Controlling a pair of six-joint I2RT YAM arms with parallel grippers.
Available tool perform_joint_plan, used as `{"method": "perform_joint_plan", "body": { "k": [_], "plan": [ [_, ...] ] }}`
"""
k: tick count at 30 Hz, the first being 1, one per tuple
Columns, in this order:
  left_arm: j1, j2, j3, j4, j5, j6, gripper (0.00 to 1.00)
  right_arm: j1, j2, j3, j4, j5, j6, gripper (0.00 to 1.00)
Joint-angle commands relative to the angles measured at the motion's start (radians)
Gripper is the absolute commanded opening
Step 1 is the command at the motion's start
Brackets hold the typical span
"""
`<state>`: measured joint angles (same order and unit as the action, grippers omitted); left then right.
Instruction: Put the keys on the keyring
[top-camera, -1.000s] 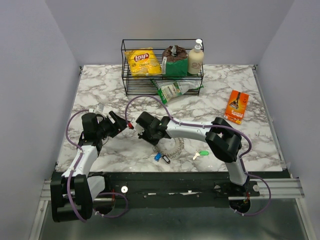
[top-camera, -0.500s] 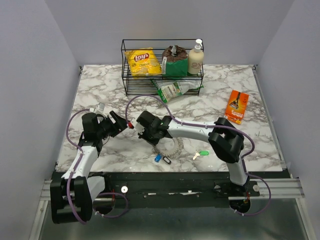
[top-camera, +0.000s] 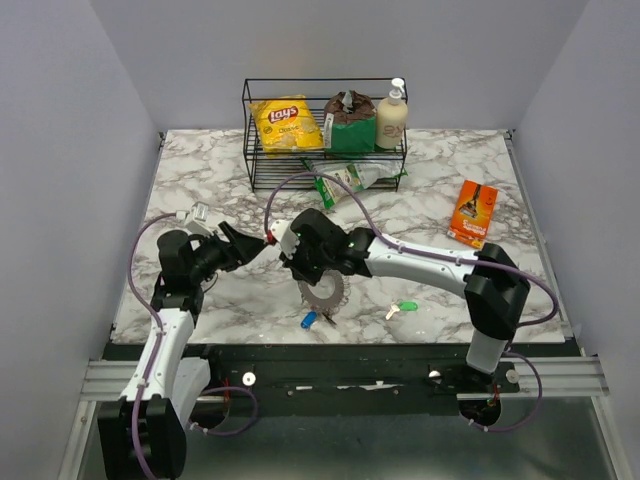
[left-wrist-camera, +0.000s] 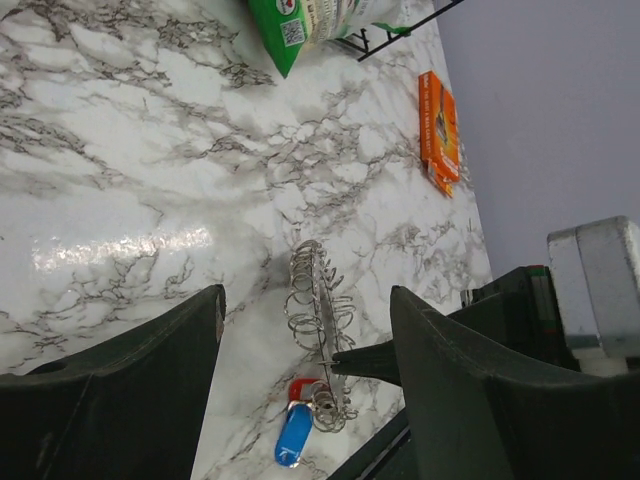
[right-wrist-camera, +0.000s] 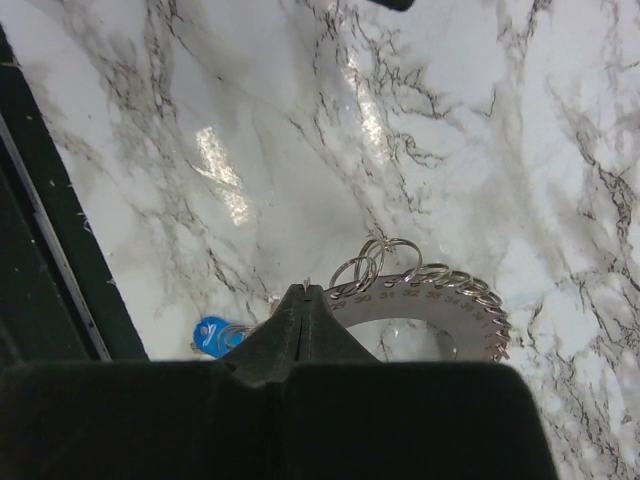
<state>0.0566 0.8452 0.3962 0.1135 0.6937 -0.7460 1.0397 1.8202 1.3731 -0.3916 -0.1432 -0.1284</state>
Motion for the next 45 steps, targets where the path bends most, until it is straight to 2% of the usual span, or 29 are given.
{"method": "perform_joint_plan", "body": {
  "k": [1, 5, 15, 21, 22, 25, 31, 36, 42, 45],
  "plan": [
    [-0.004, -0.075, 0.013, -0.011, 0.0, 0.02, 0.76, -0.023, -0.088, -0.042, 0.077, -0.067, 0.019, 0.01],
    [-0.004, -0.135, 0.012, 0.018, 0.021, 0.01, 0.75, -0.041, -0.153, -0.08, 0.112, -0.094, 0.027, 0.01],
    [-0.014, -0.192, 0.01, 0.279, 0.153, -0.107, 0.72, -0.076, -0.337, -0.198, 0.226, -0.145, 0.041, 0.01],
    [-0.054, -0.23, 0.012, 0.33, 0.156, -0.11, 0.72, -0.09, -0.419, -0.256, 0.289, -0.17, 0.042, 0.01],
    [-0.104, -0.236, 0.016, 0.327, 0.147, -0.102, 0.72, -0.093, -0.43, -0.262, 0.295, -0.176, 0.044, 0.01],
    [-0.149, -0.252, 0.035, 0.308, 0.133, -0.067, 0.72, -0.102, -0.467, -0.279, 0.316, -0.209, 0.047, 0.01],
    [-0.307, -0.225, 0.085, 0.224, 0.061, 0.055, 0.69, -0.138, -0.524, -0.298, 0.352, -0.317, 0.068, 0.01],
    [-0.408, -0.207, 0.098, 0.242, 0.04, 0.094, 0.68, -0.185, -0.591, -0.33, 0.419, -0.44, 0.113, 0.01],
    [-0.429, -0.212, 0.093, 0.276, 0.013, 0.112, 0.66, -0.202, -0.654, -0.353, 0.439, -0.51, 0.124, 0.01],
    [-0.434, -0.198, 0.089, 0.328, 0.049, 0.105, 0.62, -0.204, -0.665, -0.348, 0.441, -0.55, 0.125, 0.01]
  ]
}}
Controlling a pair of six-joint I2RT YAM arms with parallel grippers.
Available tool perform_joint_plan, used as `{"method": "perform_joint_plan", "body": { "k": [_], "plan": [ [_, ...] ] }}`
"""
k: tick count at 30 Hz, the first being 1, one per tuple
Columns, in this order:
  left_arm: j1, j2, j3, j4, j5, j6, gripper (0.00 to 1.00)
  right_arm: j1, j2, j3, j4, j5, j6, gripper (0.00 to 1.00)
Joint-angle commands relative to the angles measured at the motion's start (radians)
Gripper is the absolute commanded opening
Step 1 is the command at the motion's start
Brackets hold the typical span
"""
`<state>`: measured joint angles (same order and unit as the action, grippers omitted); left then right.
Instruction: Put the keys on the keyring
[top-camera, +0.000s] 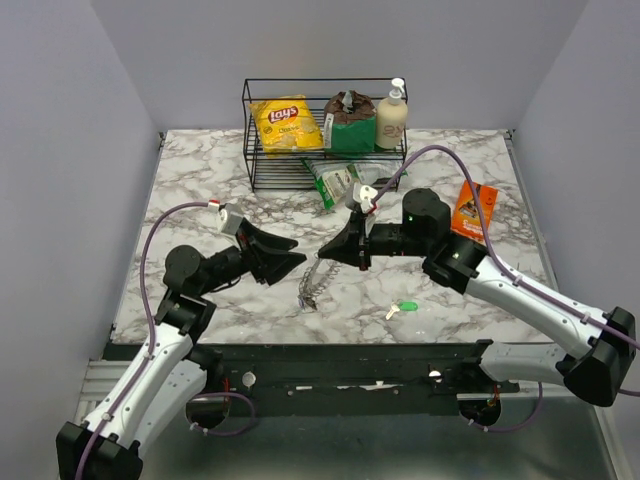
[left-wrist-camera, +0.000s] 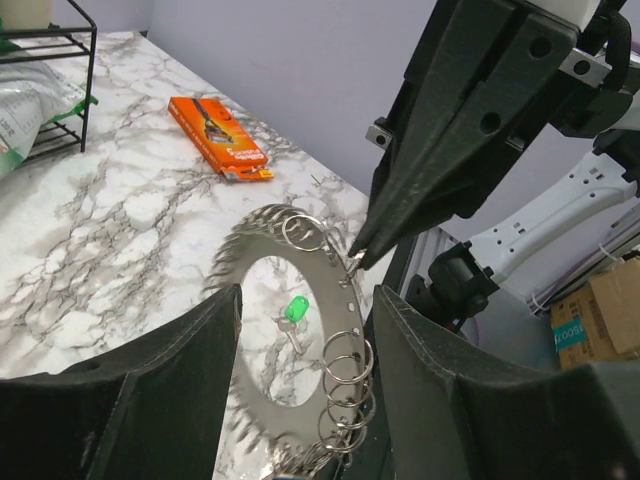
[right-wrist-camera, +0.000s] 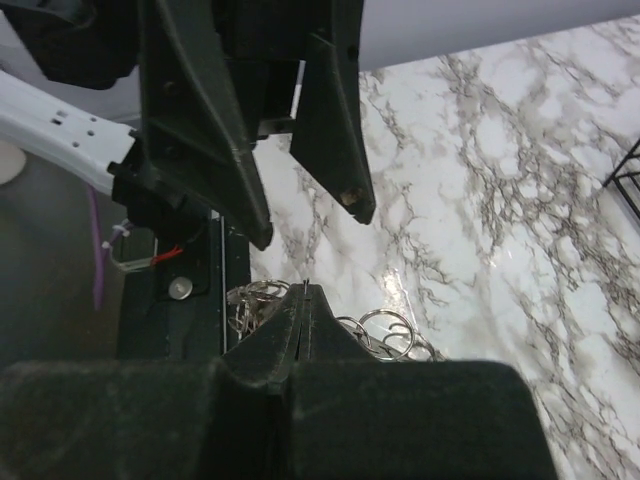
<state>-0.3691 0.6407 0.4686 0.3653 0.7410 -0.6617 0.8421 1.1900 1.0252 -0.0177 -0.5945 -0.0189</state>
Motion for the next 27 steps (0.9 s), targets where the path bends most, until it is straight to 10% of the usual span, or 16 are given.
{"method": "perform_joint_plan", "body": {
  "k": [1, 27],
  "plan": [
    [-0.008, 0.011, 0.016, 0.087, 0.012, 0.02, 0.61, -0.006, -0.039, -0.001, 0.067, -0.106, 0.016, 0.01],
    [-0.166, 0.076, 0.038, 0.126, 0.081, 0.115, 0.34, -0.009, -0.02, 0.024, 0.079, -0.179, 0.043, 0.01]
  ]
}}
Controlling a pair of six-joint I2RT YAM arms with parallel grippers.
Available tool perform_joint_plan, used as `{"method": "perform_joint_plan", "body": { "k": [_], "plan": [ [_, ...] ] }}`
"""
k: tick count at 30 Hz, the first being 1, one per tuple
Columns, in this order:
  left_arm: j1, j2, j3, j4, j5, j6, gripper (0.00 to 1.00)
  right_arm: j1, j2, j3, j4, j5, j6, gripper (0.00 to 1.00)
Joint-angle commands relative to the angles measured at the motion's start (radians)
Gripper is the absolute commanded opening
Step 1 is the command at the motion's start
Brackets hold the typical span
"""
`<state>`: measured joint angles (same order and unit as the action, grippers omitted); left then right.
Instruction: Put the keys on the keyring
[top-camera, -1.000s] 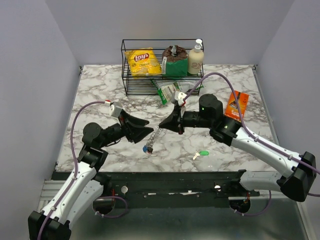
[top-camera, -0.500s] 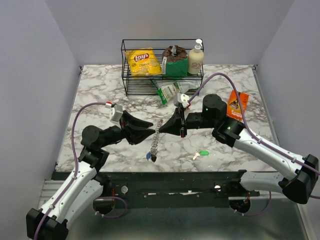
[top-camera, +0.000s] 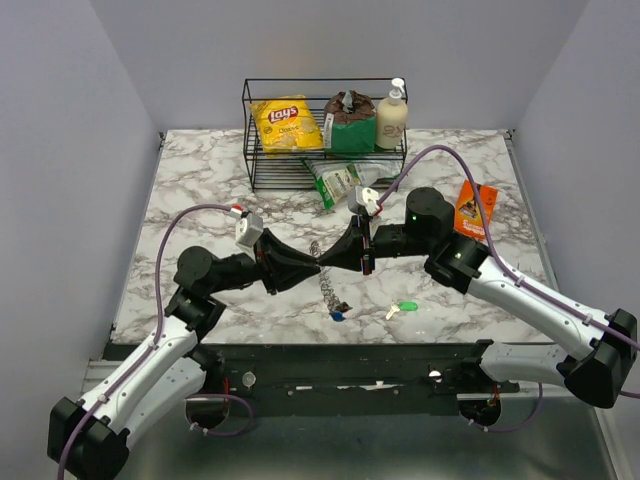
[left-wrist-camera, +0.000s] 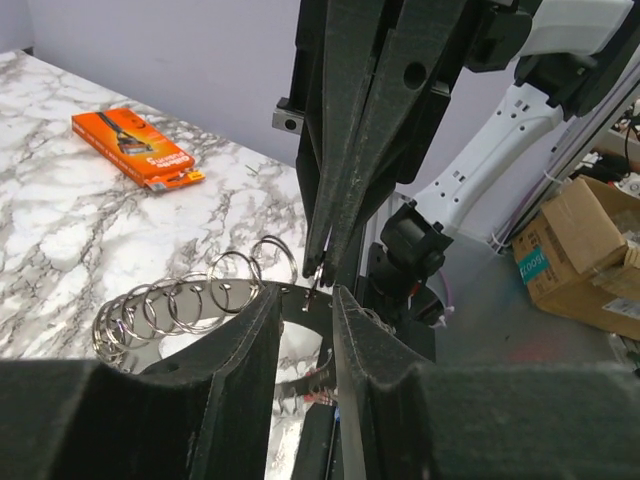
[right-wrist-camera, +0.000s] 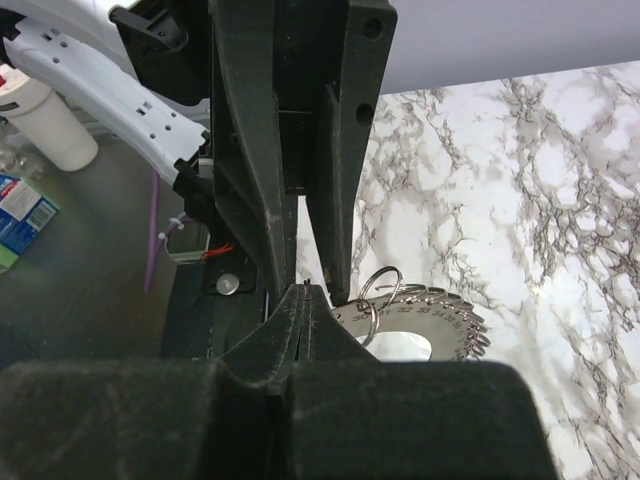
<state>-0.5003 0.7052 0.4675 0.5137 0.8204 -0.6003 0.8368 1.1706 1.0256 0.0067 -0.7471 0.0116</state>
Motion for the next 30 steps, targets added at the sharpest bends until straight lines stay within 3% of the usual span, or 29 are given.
{"method": "perform_joint_plan", "body": {
  "k": [1, 7, 10, 12, 22, 26, 30],
  "plan": [
    [-0.04, 0.013, 0.04, -0.046, -0.004, 0.069, 0.34, -0.004, -0.002, 0.021, 0.055, -0.026, 0.013, 0.01],
    [-0.055, 0.017, 0.04, -0.044, -0.023, 0.076, 0.26, -0.004, 0.001, 0.016, 0.055, -0.031, 0.013, 0.01],
    [-0.063, 0.02, 0.04, -0.018, -0.026, 0.06, 0.14, -0.002, 0.006, 0.016, 0.056, -0.034, 0.014, 0.01],
    [-0.064, 0.023, 0.045, -0.012, -0.03, 0.059, 0.0, -0.004, 0.011, 0.016, 0.056, -0.034, 0.013, 0.01],
    [-0.07, -0.003, 0.057, -0.092, -0.066, 0.094, 0.0, -0.004, 0.0, 0.013, 0.058, 0.0, 0.019, 0.01],
    [-0.07, -0.027, 0.088, -0.17, -0.093, 0.138, 0.0, -0.002, 0.0, 0.01, 0.059, 0.011, 0.024, 0.1],
    [-0.072, -0.042, 0.105, -0.218, -0.107, 0.155, 0.0, -0.004, 0.003, 0.011, 0.059, 0.009, 0.028, 0.04]
  ]
}}
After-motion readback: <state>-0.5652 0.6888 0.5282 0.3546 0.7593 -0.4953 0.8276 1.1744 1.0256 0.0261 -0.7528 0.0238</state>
